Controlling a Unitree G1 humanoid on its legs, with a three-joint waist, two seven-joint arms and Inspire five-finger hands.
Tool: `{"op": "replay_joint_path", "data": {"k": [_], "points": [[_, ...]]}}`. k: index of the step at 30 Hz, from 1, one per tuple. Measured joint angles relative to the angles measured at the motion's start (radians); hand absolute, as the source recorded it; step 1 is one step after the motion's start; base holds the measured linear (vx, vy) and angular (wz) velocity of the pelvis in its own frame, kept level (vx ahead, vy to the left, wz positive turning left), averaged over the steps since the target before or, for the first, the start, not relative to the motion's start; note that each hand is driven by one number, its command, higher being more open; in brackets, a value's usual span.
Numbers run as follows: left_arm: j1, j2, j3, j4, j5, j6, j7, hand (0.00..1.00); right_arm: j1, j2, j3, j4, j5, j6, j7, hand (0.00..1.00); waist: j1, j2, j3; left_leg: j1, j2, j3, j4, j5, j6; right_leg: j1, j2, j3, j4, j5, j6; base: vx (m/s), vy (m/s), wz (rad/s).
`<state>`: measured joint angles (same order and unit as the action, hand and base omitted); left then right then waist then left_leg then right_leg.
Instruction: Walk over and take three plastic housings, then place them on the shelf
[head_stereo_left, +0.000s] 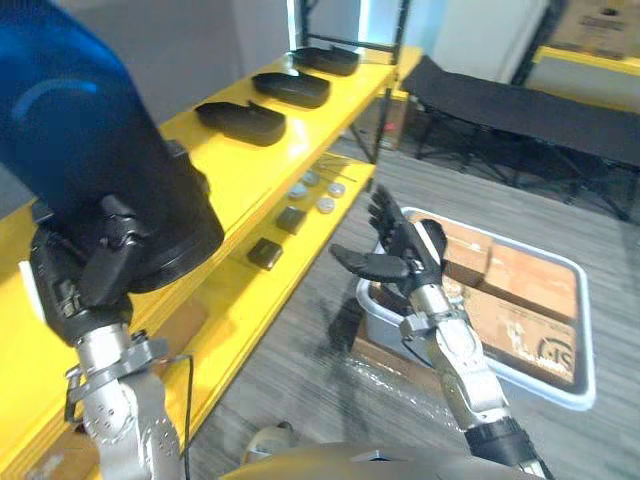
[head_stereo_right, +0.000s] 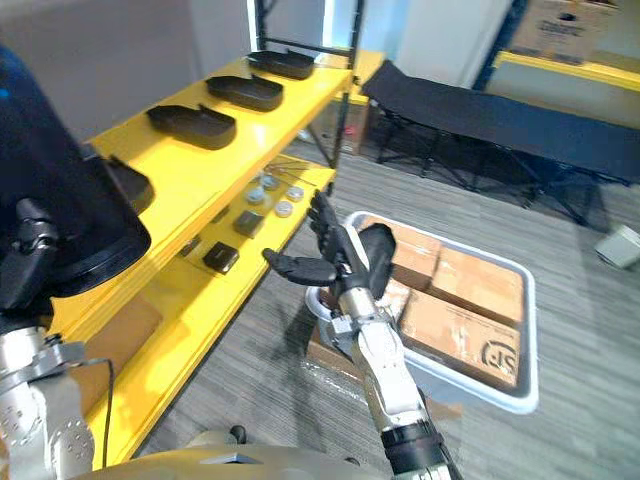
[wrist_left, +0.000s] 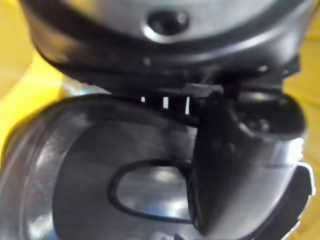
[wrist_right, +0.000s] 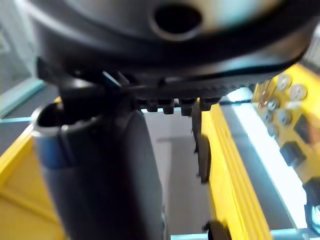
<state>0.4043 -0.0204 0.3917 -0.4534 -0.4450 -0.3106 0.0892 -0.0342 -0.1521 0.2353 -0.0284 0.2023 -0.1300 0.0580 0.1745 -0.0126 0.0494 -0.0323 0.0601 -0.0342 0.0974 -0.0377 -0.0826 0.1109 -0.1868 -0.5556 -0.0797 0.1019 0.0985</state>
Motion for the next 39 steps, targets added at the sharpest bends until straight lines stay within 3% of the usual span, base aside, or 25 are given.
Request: {"op": "replay_joint_path", "data": {"k": [2,6,8,9,14,16,18,20,21,23,25,27,29,32,34,38,39], "points": [[0.053,-0.022,0.018,0.0,-0.024,0.0,-0.004,0.0,-0.022,-0.001,0.001,-0.004,0.001,0.004,0.0,1.0,0.014,-0.002,0.001,-0.001,0.0,-0.002,0.01,-0.005,-0.002,0.008,0.001,0.0,0.0,-0.003,-0.001,0.01,0.022,0.07],[0.07,-0.022,0.006,0.0,-0.024,0.001,-0.071,0.0,-0.007,-0.01,-0.019,-0.006,0.001,0.029,0.0,1.0,0.0,-0.004,0.008,-0.071,-0.002,-0.049,0.096,-0.026,0.004,0.027,0.01,-0.054,0.001,-0.014,-0.004,-0.02,0.01,0.35],[0.063,-0.021,-0.009,0.0,-0.024,0.001,-0.122,0.0,0.017,-0.009,-0.032,-0.006,0.001,0.03,-0.006,1.0,-0.02,0.005,0.017,-0.082,-0.001,-0.034,0.09,-0.019,0.027,0.047,0.002,-0.102,0.002,-0.02,0.001,-0.01,0.014,0.73],[0.051,-0.021,-0.032,0.0,-0.025,0.001,-0.15,0.0,0.031,-0.01,-0.046,-0.006,0.001,0.03,-0.012,1.0,-0.037,0.01,0.023,-0.082,0.019,0.029,0.084,-0.008,0.031,0.056,-0.008,-0.132,0.023,-0.032,0.008,-0.01,0.025,0.86],[0.018,-0.014,-0.065,0.0,-0.011,0.0,-0.19,0.0,0.046,-0.005,-0.075,0.004,-0.073,0.025,-0.052,1.0,-0.044,0.05,0.05,-0.06,-0.008,0.041,0.018,0.038,0.034,0.038,-0.058,-0.141,0.084,-0.06,0.025,0.01,0.099,0.23],[0.004,0.004,-0.079,0.0,-0.012,0.001,-0.194,0.0,0.084,0.002,-0.091,-0.015,-0.079,0.018,-0.072,1.0,-0.051,0.047,0.052,-0.065,-0.017,0.022,0.016,0.037,0.034,0.015,-0.063,-0.081,0.139,-0.114,0.034,0.02,0.049,0.35],[-0.032,0.038,-0.107,0.007,-0.013,0.003,-0.223,0.0,0.163,0.03,-0.14,-0.051,-0.102,0.01,-0.098,1.0,-0.093,0.023,0.069,-0.066,-0.049,-0.057,0.021,0.037,0.034,-0.026,-0.06,0.121,0.289,-0.214,0.029,0.04,-0.019,0.96],[-0.064,0.067,-0.157,0.038,-0.013,0.005,-0.243,0.0,0.215,0.034,-0.19,-0.057,-0.118,0.006,-0.116,1.0,-0.125,0.028,0.074,-0.066,-0.052,-0.118,0.011,0.054,0.042,-0.076,-0.052,0.304,0.439,-0.221,0.021,0.06,0.0,1.07],[-0.069,0.082,-0.172,0.041,-0.014,0.005,-0.246,0.0,0.225,0.035,-0.202,-0.057,-0.117,0.005,-0.119,1.0,-0.134,0.022,0.074,-0.063,-0.056,-0.134,0.003,0.067,0.041,-0.092,-0.049,0.348,0.48,-0.233,0.01,0.09,-0.032,1.08],[-0.098,0.113,-0.231,0.06,-0.015,0.013,-0.241,0.0,0.247,0.037,-0.237,-0.066,-0.117,-0.014,-0.131,1.0,-0.152,-0.014,0.072,-0.088,-0.092,-0.172,0.018,0.099,0.029,-0.09,-0.067,0.399,0.511,-0.303,-0.001,0.09,-0.128,0.86],[-0.084,0.101,-0.268,0.059,-0.015,0.017,-0.222,0.0,0.246,0.035,-0.241,-0.097,-0.118,-0.029,-0.129,1.0,-0.145,-0.01,0.079,-0.123,-0.101,-0.123,0.068,0.099,0.029,-0.059,-0.073,0.389,0.447,-0.329,0.021,-0.03,-0.086,0.3],[-0.052,0.081,-0.293,0.058,-0.012,0.028,-0.195,0.0,0.253,0.031,-0.209,-0.156,-0.119,-0.061,-0.109,1.0,-0.121,0.017,0.086,-0.126,-0.072,-0.067,0.077,0.09,0.026,-0.029,-0.054,0.377,0.384,-0.34,0.034,-0.12,-0.059,-0.13],[-0.036,0.064,-0.299,0.057,-0.013,0.033,-0.18,0.0,0.253,0.027,-0.179,-0.192,-0.119,-0.094,-0.09,1.0,-0.118,0.027,0.09,-0.135,-0.048,-0.044,0.102,0.072,0.023,-0.017,-0.045,0.365,0.373,-0.363,0.045,-0.17,-0.085,-0.08],[-0.015,0.055,-0.298,0.054,-0.015,0.033,-0.166,0.0,0.254,0.027,-0.161,-0.23,-0.107,-0.132,-0.086,1.0,-0.121,0.033,0.088,-0.135,-0.015,0.005,0.109,0.064,0.018,-0.017,-0.025,0.354,0.382,-0.383,0.017,-0.16,-0.047,0.06],[-0.014,0.054,-0.298,0.053,-0.015,0.032,-0.162,0.0,0.252,0.028,-0.158,-0.25,-0.065,-0.169,-0.088,1.0,-0.123,0.034,0.087,-0.137,-0.011,0.017,0.102,0.071,0.023,-0.016,-0.029,0.343,0.379,-0.387,0.019,-0.08,-0.021,0.23],[-0.016,0.045,-0.282,0.047,-0.015,0.032,-0.16,0.0,0.211,0.049,-0.149,-0.251,-0.019,-0.194,-0.111,1.0,-0.108,0.015,0.053,-0.165,-0.053,0.024,0.094,0.084,0.035,-0.008,-0.059,0.326,0.331,-0.385,0.011,0.05,0.088,0.24],[-0.016,0.045,-0.282,0.042,-0.012,0.032,-0.164,0.0,0.211,0.062,-0.149,-0.246,-0.016,-0.205,-0.119,1.0,-0.102,-0.001,0.043,-0.167,-0.082,0.026,0.109,0.064,0.059,0.027,-0.072,0.32,0.293,-0.4,-0.017,0.17,0.124,0.46]]}}
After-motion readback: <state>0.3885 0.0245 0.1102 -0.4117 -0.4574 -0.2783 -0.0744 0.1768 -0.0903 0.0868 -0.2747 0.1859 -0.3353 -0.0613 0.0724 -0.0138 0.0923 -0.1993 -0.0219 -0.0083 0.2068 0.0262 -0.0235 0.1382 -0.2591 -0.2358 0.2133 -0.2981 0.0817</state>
